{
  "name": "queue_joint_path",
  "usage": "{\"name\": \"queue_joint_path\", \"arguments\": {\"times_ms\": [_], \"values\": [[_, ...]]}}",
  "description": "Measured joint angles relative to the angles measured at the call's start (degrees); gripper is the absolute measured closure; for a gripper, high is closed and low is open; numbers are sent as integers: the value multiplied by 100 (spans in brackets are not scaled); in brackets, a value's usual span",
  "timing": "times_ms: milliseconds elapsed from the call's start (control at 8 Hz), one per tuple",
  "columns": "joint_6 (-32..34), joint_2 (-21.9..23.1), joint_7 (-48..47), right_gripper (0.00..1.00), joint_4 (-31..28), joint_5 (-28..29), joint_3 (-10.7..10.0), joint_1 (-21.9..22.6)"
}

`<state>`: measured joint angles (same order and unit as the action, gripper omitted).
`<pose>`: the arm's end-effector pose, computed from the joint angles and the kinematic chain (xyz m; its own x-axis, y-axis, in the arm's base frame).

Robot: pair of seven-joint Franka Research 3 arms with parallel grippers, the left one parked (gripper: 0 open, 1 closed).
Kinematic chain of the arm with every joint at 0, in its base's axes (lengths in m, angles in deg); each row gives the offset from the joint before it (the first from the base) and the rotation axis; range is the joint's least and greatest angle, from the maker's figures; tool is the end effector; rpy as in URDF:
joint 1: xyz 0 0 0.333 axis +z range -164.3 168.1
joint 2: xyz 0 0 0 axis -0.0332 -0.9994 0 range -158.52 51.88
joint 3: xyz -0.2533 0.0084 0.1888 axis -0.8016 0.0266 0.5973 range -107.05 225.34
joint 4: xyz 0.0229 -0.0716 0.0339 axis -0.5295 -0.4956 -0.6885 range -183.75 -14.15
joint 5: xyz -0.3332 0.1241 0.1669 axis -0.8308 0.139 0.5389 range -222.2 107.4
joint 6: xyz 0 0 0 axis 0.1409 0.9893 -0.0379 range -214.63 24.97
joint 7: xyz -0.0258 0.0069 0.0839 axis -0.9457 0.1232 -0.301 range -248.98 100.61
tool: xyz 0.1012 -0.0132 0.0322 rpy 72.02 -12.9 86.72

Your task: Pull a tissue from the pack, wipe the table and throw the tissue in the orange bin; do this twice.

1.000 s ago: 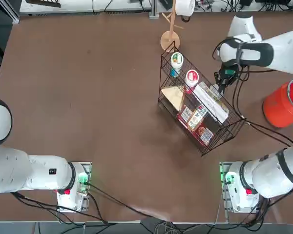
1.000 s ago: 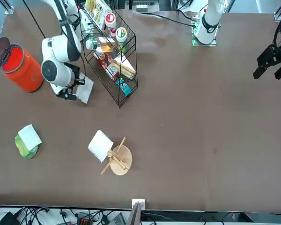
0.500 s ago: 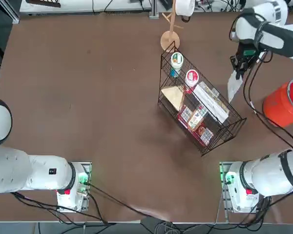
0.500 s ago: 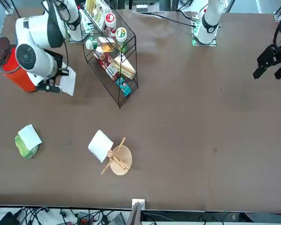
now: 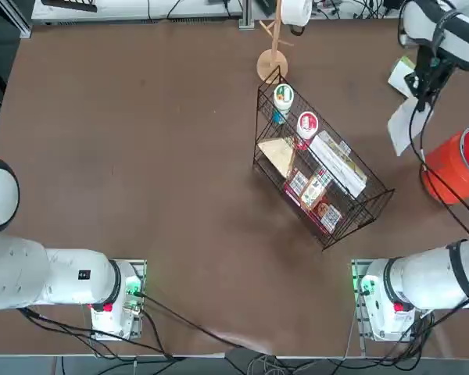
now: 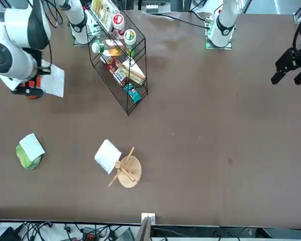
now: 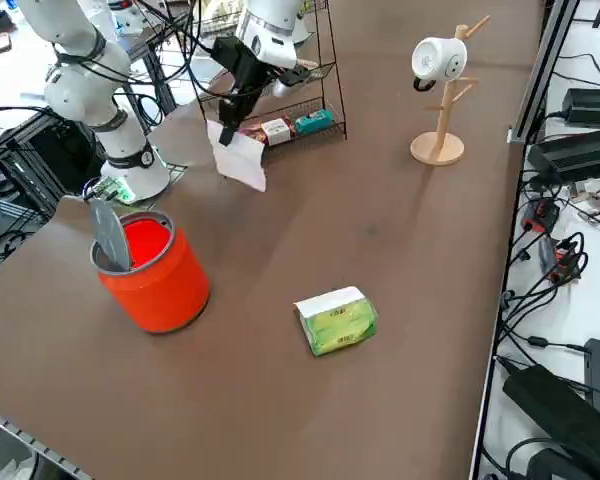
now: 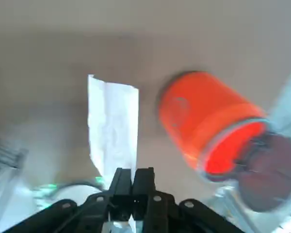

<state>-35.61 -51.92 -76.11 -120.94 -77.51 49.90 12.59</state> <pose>0.4966 -0.0269 0.4541 0.9029 -0.0324 -0.4286 0.1228 -0.9362 0.3294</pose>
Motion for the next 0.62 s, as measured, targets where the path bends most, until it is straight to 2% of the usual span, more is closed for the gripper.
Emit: {"name": "queue_joint_path", "arguments": {"times_ms": [375,625], "values": [[627,-8,846,99,339,-1201,-5,-301],[1087,-10,1120,99,453,-1655,-10,-398]]}}
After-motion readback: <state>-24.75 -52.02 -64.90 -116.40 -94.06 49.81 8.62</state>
